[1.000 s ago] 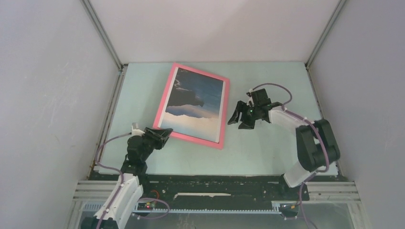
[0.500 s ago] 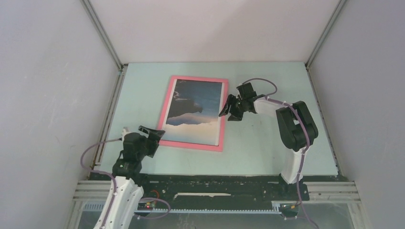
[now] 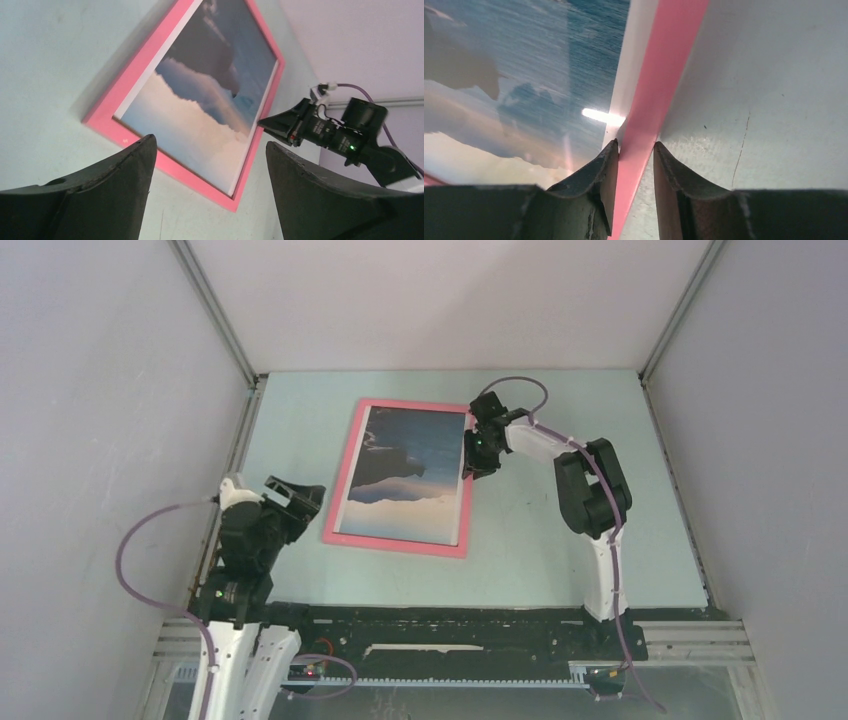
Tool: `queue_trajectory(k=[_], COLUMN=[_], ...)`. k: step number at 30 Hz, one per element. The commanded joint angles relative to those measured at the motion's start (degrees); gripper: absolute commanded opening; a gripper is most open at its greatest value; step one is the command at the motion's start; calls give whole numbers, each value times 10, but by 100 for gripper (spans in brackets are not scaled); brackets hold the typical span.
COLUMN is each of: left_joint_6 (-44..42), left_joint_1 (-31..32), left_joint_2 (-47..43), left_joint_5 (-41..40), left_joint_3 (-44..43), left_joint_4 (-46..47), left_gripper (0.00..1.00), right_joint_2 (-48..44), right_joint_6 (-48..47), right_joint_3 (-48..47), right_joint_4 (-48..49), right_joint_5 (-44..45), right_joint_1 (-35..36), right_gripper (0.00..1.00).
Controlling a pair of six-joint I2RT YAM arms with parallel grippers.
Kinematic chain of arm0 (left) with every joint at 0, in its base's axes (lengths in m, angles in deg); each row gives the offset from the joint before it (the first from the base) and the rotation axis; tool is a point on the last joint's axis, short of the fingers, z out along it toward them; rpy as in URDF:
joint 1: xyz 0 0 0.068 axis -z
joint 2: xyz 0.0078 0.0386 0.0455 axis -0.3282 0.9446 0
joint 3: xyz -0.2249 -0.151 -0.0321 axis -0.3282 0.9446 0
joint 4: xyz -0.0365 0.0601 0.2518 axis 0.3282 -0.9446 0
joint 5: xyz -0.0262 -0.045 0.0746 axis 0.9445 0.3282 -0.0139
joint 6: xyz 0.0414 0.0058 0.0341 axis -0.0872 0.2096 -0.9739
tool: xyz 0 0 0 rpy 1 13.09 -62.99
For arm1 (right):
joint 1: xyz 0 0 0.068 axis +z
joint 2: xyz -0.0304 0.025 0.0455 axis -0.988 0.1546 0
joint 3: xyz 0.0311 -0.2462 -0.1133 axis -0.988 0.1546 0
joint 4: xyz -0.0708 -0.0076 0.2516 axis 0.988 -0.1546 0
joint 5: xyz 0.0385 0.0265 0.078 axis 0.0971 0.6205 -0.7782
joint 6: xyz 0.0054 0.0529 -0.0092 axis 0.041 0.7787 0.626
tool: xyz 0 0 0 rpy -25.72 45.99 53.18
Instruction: Put the photo into the frame
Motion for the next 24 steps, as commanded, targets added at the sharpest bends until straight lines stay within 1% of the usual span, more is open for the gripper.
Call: queue_trajectory(k=[1,3,7,11,13,16,20,24], left_joint_6=[-92,-106,-117,-126,-132,-136,-147,-163], left_joint_1=[-5,-6,-5,-5,-5,-6,-6,-4], left_joint_2=[21,19,2,-3,-1,0,15,22], left_joint_5=[-30,-42,-56,-58,-60,-66,-53,-41], left_joint_3=[-91,-106,-118,-129,-135,-136,-140,-153], left_joint_4=[-9,-13,-18,-28,-35,-34,-22,-19], left_gripper=[85,85,85,85,85,85,85,86], right_joint_2=[43,53,60,75,76,79,118,157], right_joint_6=[-169,-217,-286,-363,-386,-405,-441,-505], right_joint_3=[-67,-82,-113,-161,-160,-167,-244,-312], right_joint_4=[-72,-73,-59,-80,-85,-64,-63,-53], right_joint_5=[20,59,29,38,39,41,36,38], right_joint_1=[28,41,51,61,58,55,70,95], right_gripper=[38,36,22,15,14,16,15,15])
